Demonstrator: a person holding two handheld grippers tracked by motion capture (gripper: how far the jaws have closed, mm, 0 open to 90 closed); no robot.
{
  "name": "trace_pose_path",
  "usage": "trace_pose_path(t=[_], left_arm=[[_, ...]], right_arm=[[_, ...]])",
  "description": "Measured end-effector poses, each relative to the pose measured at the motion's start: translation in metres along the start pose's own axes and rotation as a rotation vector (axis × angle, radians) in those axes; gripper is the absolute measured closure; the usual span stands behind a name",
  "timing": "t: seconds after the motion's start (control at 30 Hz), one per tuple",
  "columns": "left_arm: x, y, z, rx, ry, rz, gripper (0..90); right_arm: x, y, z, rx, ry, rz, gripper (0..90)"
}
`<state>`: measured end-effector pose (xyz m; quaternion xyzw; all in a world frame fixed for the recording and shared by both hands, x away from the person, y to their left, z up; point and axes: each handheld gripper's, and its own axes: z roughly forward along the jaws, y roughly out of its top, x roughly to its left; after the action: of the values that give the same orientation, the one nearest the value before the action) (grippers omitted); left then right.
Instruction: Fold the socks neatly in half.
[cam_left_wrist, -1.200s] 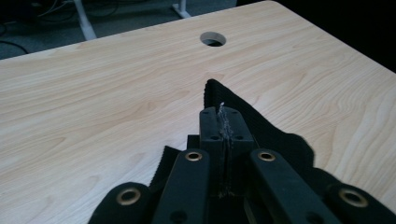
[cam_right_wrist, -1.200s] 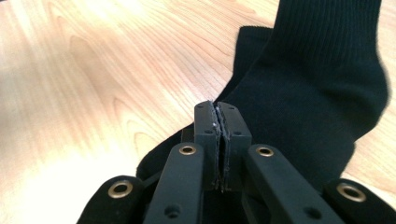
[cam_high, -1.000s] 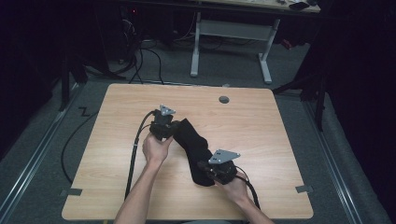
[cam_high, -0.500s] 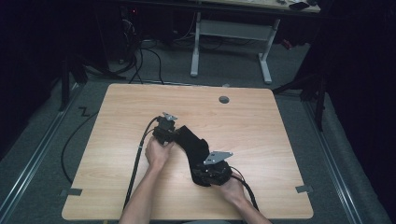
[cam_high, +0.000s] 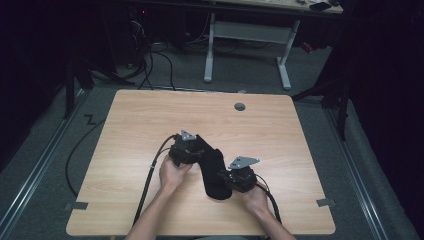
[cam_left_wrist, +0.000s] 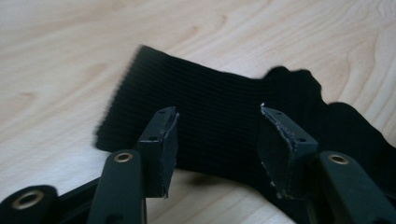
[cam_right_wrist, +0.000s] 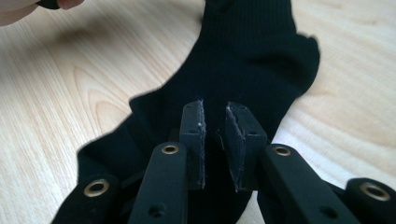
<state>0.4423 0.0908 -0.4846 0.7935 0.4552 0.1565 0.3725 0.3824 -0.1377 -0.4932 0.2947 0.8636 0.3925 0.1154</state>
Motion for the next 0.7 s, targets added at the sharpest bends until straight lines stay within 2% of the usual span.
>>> trace_pose_path(t=[0.07, 0.17, 0.27, 0.3, 0.4, 0.5, 0.57, 0.6, 0.63, 0.7], left_arm=[[-0.002, 0.000, 0.007, 0.014, 0.004, 0.007, 47.8], [-0.005, 0.001, 0.015, 0.027, 0.038, 0.048, 48.6], [-0.004, 0.010, 0.025, 0.040, 0.072, 0.085, 50.8], [-0.004, 0.013, 0.026, 0.053, 0.080, 0.087, 50.7], [-0.003, 0.022, 0.029, 0.079, 0.114, 0.064, 50.4], [-0.004, 0.017, 0.019, 0.050, 0.109, 0.061, 48.8], [-0.005, 0.010, 0.011, 0.030, 0.110, 0.047, 48.7], [-0.005, 0.004, 0.005, 0.023, 0.098, 0.023, 48.0], [-0.006, 0.000, 0.001, 0.012, 0.084, 0.005, 47.6], [-0.009, -0.008, -0.005, 0.007, 0.080, 0.000, 47.0]], right_arm=[[0.001, -0.001, 0.002, 0.011, 0.001, -0.008, 76.9], [0.004, -0.002, 0.008, 0.030, 0.006, -0.026, 75.8], [0.007, -0.003, 0.014, 0.008, -0.004, -0.028, 75.3], [0.007, -0.001, 0.017, 0.006, -0.016, -0.029, 74.9], [0.010, 0.004, 0.023, 0.000, -0.050, -0.028, 73.6], [0.011, 0.006, 0.023, -0.030, -0.086, -0.028, 70.1], [0.012, 0.006, 0.018, -0.050, -0.076, -0.027, 71.6], [0.013, 0.007, 0.014, -0.061, -0.065, -0.024, 73.1], [0.014, 0.008, 0.009, -0.074, -0.044, -0.028, 74.5], [0.017, 0.009, 0.003, -0.084, -0.008, -0.034, 76.0]])
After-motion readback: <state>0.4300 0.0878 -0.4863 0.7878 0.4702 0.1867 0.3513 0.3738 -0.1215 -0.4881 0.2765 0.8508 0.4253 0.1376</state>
